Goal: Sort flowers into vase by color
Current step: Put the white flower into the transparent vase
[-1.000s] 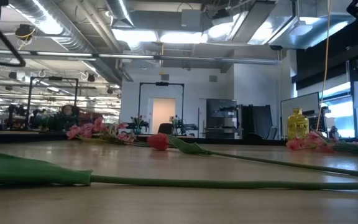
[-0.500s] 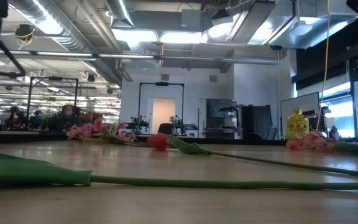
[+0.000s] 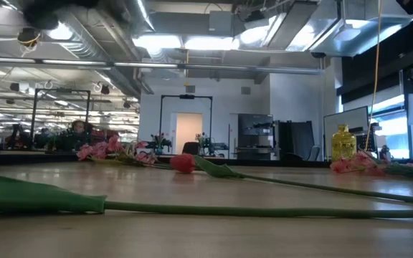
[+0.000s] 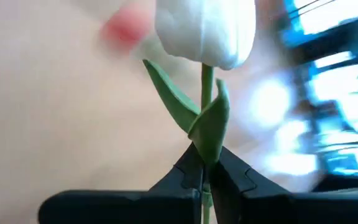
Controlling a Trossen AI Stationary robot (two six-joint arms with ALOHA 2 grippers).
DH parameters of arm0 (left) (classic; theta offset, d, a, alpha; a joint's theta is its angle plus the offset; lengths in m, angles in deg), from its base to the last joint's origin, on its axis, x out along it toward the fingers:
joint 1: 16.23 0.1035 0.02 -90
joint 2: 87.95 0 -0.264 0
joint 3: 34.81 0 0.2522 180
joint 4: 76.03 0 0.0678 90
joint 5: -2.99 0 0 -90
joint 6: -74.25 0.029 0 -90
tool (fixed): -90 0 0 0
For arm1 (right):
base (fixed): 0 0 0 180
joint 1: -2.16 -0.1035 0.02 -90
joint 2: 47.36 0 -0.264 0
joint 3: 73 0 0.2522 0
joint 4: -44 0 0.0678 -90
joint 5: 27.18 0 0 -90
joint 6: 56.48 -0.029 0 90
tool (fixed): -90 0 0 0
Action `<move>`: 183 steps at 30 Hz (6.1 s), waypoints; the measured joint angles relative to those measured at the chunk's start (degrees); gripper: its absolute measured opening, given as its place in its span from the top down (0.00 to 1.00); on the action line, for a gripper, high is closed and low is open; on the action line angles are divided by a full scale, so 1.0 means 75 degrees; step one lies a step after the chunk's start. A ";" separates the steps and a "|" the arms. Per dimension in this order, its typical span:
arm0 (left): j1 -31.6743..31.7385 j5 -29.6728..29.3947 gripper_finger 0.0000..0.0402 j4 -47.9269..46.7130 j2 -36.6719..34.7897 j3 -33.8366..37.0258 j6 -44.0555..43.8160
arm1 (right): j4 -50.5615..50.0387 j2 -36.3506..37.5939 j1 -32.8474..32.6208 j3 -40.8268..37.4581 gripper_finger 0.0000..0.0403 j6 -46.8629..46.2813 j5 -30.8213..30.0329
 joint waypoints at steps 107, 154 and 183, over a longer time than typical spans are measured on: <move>0.1920 0.1087 0.66 0.7076 0.2996 -0.4962 1.0246 | 0.6306 0.2014 0.3896 -0.3022 0.98 0.3674 1.1532; 0.1978 0.1625 0.66 0.6244 0.2851 -0.4964 0.9826 | 0.5768 0.1448 0.3896 -0.4705 0.81 0.5189 1.3144; 0.1911 0.1791 0.66 0.6155 0.2745 -0.4964 0.9423 | 0.2489 0.1064 0.3899 -0.1693 0.76 0.5445 1.1646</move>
